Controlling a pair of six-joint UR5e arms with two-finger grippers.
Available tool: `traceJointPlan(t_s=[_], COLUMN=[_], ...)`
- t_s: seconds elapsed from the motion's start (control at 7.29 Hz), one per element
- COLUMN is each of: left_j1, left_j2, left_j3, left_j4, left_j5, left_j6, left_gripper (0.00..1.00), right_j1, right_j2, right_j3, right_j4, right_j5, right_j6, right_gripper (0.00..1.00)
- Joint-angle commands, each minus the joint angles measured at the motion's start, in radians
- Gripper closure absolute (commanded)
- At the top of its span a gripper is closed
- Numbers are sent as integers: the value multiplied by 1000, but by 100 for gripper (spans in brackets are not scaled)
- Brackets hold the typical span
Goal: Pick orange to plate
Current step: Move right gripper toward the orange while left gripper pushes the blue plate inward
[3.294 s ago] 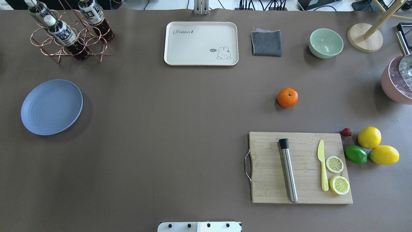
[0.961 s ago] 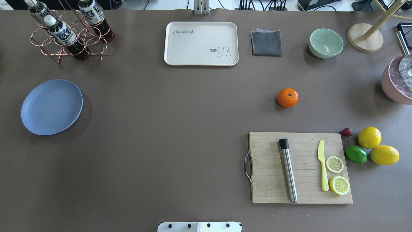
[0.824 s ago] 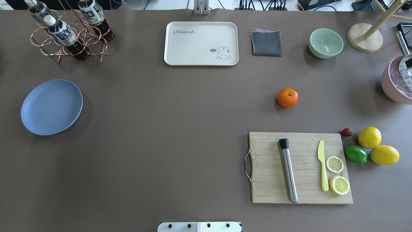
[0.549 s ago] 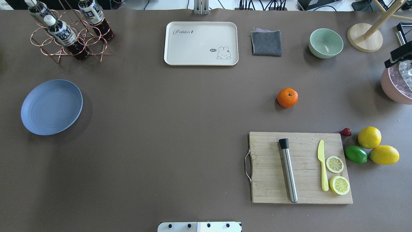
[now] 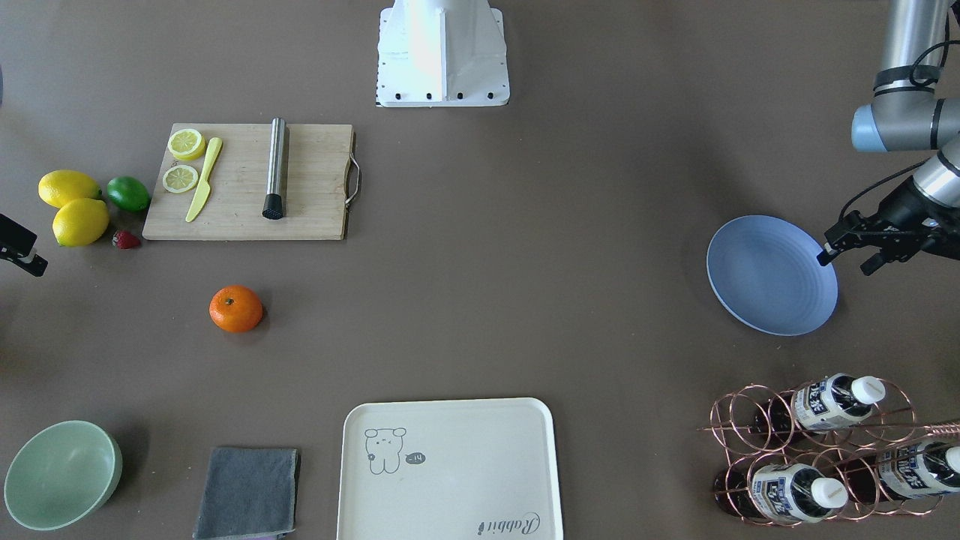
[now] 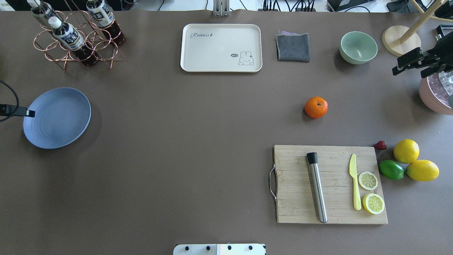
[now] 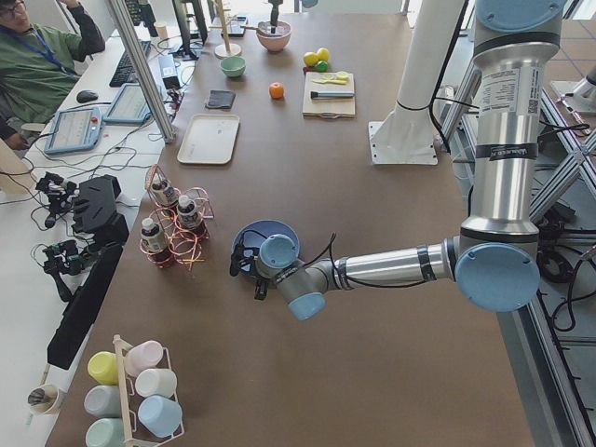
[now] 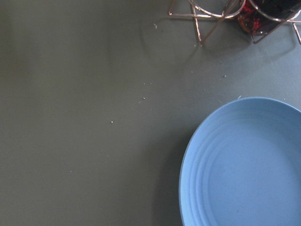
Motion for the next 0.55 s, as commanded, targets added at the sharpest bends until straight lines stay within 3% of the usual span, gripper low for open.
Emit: traceJointPlan(t_s=[0.0, 0.14, 0.27, 0.41], left_j1=[25, 25, 23, -1], left_j2=[-29, -29, -30, -38], left_j3=[40, 34, 19, 14], left_j4=[-8, -8, -6, 5], left_j5=[16, 11, -2, -92], left_j6=[-8, -9, -12, -47], left_gripper=[35, 94, 100, 100], right_j1=[-3, -3, -3, -3], right_j2=[3, 3, 3, 2], right_j3=[2, 2, 0, -4], right_j4=[1, 1, 2, 1], right_j5=[-8, -11, -13, -13], right_j6=[4, 4, 4, 4], right_gripper=[0, 0, 0, 0])
